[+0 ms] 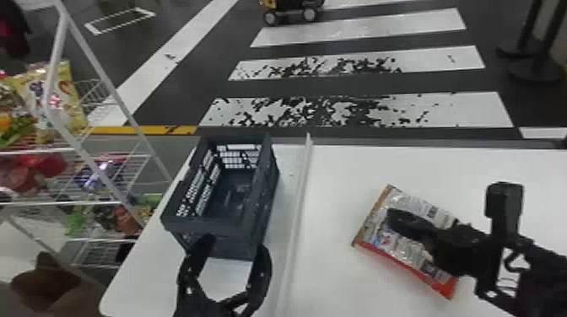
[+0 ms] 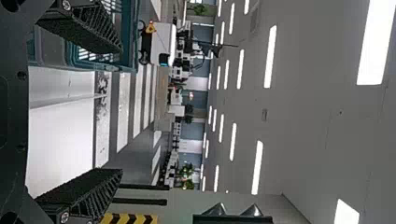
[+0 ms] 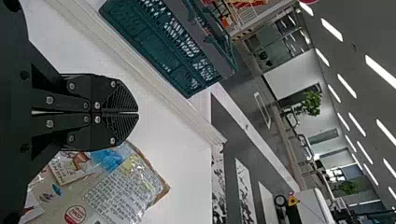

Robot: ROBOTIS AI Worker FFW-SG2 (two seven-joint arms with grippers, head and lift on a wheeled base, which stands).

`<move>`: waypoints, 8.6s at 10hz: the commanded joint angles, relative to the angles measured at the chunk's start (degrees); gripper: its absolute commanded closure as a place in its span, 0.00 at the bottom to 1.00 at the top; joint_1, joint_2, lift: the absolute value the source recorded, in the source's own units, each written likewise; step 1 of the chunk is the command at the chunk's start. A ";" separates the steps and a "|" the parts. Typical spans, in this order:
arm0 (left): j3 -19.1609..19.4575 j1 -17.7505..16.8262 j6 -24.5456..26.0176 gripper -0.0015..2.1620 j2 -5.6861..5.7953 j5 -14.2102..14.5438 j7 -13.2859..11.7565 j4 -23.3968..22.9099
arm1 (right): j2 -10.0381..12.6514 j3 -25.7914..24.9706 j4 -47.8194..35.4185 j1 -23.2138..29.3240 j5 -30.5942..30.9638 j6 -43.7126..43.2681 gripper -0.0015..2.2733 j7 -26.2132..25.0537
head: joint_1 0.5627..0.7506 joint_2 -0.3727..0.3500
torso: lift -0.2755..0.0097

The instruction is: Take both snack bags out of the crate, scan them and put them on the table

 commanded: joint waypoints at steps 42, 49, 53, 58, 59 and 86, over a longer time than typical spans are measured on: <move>-0.55 -2.08 0.34 0.04 0.00 1.06 -0.09 2.83 | -1.62 -20.17 -9.78 8.82 12.80 9.92 0.99 -11.98 | 0.70 0.44 | 0.64; -0.55 -2.17 0.34 0.04 0.00 1.23 -0.18 3.10 | -1.71 -19.29 -12.06 11.29 13.50 10.45 0.99 -9.96 | 0.70 0.46 | 0.64; -0.55 -2.17 0.34 0.04 0.00 1.32 -0.09 3.10 | -1.54 -18.24 -14.79 13.31 13.50 10.63 0.99 -10.05 | 0.70 0.48 | 0.64; -0.55 -2.26 0.34 0.04 0.00 1.23 -0.09 3.10 | -1.54 -16.48 -15.31 13.57 13.85 10.63 0.99 -9.34 | 0.70 0.52 | 0.64; -0.55 -2.26 0.34 0.04 0.00 1.32 -0.09 3.18 | -1.54 -16.48 -15.31 13.57 14.03 10.63 0.99 -9.26 | 0.70 0.53 | 0.64; -0.11 -6.03 4.38 0.04 -0.09 1.23 0.08 5.03 | -0.66 -21.58 -26.39 17.26 14.64 15.02 0.03 -15.06 | 0.70 0.43 | 0.64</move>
